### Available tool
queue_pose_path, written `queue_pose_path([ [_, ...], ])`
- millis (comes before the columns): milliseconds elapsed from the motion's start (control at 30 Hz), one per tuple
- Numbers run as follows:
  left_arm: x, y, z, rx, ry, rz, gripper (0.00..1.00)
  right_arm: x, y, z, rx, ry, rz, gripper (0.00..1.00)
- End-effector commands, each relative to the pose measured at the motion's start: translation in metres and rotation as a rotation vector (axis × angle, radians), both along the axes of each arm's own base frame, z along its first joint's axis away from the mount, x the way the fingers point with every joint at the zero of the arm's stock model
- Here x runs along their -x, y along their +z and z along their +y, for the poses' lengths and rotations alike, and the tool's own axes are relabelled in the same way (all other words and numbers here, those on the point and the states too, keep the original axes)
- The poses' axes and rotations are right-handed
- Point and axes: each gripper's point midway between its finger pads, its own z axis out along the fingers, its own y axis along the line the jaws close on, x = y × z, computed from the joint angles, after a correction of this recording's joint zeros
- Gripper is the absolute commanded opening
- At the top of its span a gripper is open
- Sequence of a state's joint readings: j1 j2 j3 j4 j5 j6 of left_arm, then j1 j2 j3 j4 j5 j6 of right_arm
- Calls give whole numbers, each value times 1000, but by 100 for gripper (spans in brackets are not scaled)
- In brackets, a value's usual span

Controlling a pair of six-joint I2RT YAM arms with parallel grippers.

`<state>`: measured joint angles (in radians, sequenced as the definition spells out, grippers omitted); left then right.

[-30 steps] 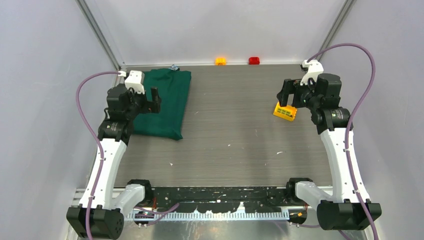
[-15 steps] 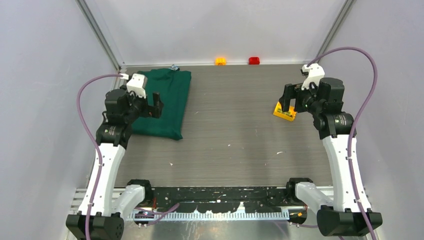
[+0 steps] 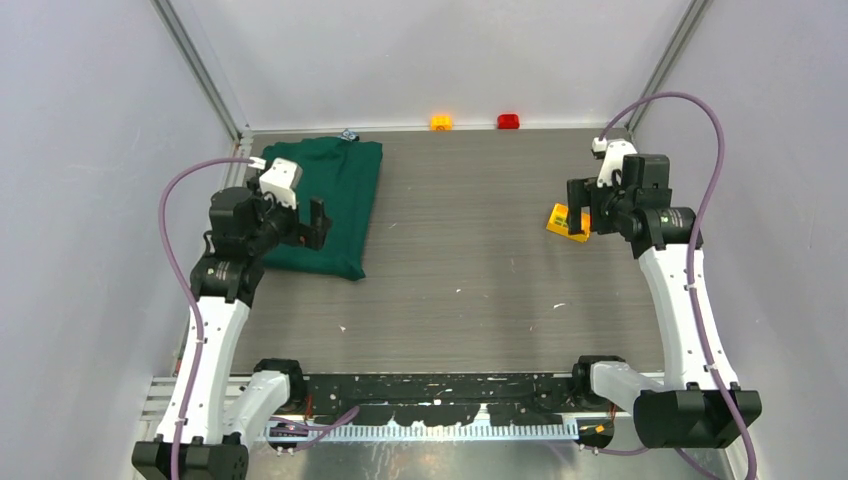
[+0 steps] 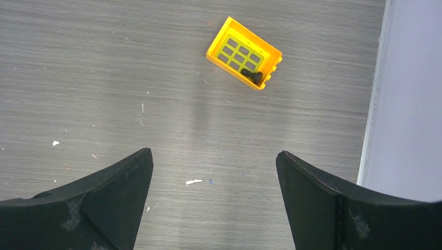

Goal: Open and lay out the surgical kit
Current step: Move the distractor to the center of the board.

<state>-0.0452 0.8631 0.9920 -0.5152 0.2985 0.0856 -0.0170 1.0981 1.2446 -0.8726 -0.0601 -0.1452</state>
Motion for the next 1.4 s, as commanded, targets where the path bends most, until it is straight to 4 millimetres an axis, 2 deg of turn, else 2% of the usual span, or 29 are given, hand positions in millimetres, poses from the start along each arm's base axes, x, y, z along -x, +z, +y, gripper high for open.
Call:
queue_pose_path([
  [0, -4, -7, -7, -17, -64, -5, 100, -3, -5, -10, 69, 4, -11, 93],
  [167, -20, -26, -15, -12, -117, 52, 100, -27, -37, -13, 116, 43, 32, 92],
  [333, -41, -40, -23, 16, -147, 130, 100, -58, -75, -23, 179, 44, 138, 83],
  [467, -52, -41, -25, 18, -149, 152, 100, -78, -110, -22, 175, 68, 232, 77],
  [633, -59, -35, -27, 13, -161, 155, 100, -98, -139, -16, 174, 113, 301, 70],
  [767, -66, -32, -29, 2, -172, 150, 100, -112, -160, -22, 228, 150, 358, 68],
  [867, -69, -35, -31, 1, -176, 162, 100, -116, -171, -27, 271, 201, 400, 67],
  [900, -69, -37, -32, 1, -176, 166, 100, -117, -175, -18, 292, 243, 415, 66],
  [933, -70, -38, -32, 2, -177, 169, 100, -116, -178, -17, 311, 266, 434, 65],
  [1100, -71, -45, -33, 0, -178, 184, 100, -119, -185, -31, 442, 346, 485, 59],
  [1267, -74, -46, -32, -6, -169, 189, 100, -136, -191, -49, 577, 406, 523, 45],
  [1367, -75, -47, -31, -12, -165, 189, 100, -146, -193, -52, 620, 462, 545, 36],
])
